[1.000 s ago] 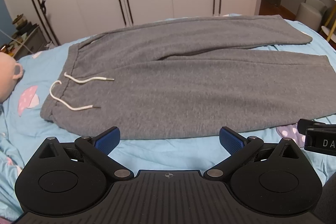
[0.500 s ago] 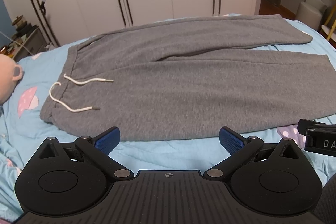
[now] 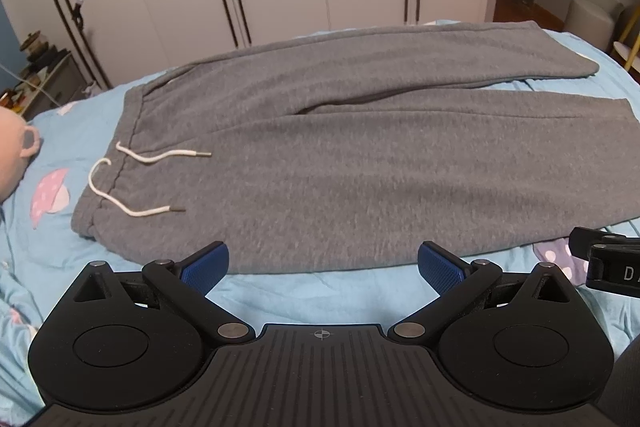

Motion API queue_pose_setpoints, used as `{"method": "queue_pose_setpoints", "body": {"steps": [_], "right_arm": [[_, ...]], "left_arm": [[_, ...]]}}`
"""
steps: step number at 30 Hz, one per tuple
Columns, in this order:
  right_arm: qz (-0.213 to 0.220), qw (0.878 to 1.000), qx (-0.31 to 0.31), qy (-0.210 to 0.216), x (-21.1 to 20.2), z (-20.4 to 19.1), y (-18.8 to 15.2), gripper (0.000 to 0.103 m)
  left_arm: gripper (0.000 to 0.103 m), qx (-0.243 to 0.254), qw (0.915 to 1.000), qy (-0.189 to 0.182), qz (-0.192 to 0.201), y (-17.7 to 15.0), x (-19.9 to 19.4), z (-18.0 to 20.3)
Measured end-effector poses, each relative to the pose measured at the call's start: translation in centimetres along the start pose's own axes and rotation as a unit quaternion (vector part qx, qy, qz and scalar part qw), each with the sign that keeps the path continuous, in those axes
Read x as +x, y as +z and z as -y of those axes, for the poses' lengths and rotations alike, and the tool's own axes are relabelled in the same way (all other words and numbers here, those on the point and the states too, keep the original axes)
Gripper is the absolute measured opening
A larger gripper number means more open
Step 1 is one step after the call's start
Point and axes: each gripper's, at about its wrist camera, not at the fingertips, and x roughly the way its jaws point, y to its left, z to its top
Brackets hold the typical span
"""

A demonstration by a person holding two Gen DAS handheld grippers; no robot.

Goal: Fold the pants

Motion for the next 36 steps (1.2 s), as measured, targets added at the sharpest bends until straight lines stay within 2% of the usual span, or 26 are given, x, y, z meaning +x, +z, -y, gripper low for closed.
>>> {"method": "queue_pose_setpoints", "body": {"steps": [7,10,12,15,17,18,21,24,25,28,33,36], "right_arm": [[-0.007,1.0,0.017,0.016,1.6,0.3,0.0,0.098],[-0.012,0.999,0.021,0.028,2.4,0.6,0.3,0.098],[-0.016,0.998,0.03,0.053,3.0,1.3,0.7,0.098],[-0.053,0.985,0.088,0.14,5.0,4.5,2.0,0.098],[-0.068,0.975,0.135,0.162,6.5,7.2,3.3,0.098],[-0.064,0.974,0.148,0.159,7.0,8.3,4.2,0.097],[-0.009,0.98,0.167,0.104,7.6,11.1,7.9,0.097],[0.082,0.974,0.191,0.087,8.6,13.0,12.1,0.098],[0.093,0.974,0.187,0.082,9.6,13.2,14.1,0.098],[0.073,0.981,0.169,0.053,14.1,13.0,19.9,0.098],[0.035,0.983,0.18,0.033,23.4,11.9,30.6,0.097],[0.0,0.981,0.195,-0.007,29.9,11.0,36.1,0.09]], "left_arm": [[0.103,-0.002,0.9999,0.005,-0.01,0.5,1.8,-0.1],[0.103,-0.003,0.9997,0.024,-0.004,1.2,2.8,-0.3],[0.103,-0.005,0.9993,0.037,0.004,2.4,3.7,-0.5],[0.103,-0.032,0.9985,0.044,0.01,4.8,5.5,-1.4],[0.103,-0.062,0.9971,0.043,0.013,6.6,7.1,-2.5],[0.103,-0.074,0.9963,0.042,0.015,7.3,7.8,-3.0],[0.103,-0.11,0.9918,0.058,0.03,8.5,11.2,-4.4],[0.103,-0.135,0.9862,0.093,0.024,8.5,15.4,-5.8],[0.103,-0.142,0.9844,0.103,0.018,8.3,16.9,-6.3],[0.103,-0.155,0.9802,0.122,0.014,7.9,19.5,-7.6],[0.103,-0.167,0.9748,0.13,0.071,8.2,21.7,-8.8],[0.103,-0.165,0.972,0.14,0.093,7.9,23.3,-9.0]]}}
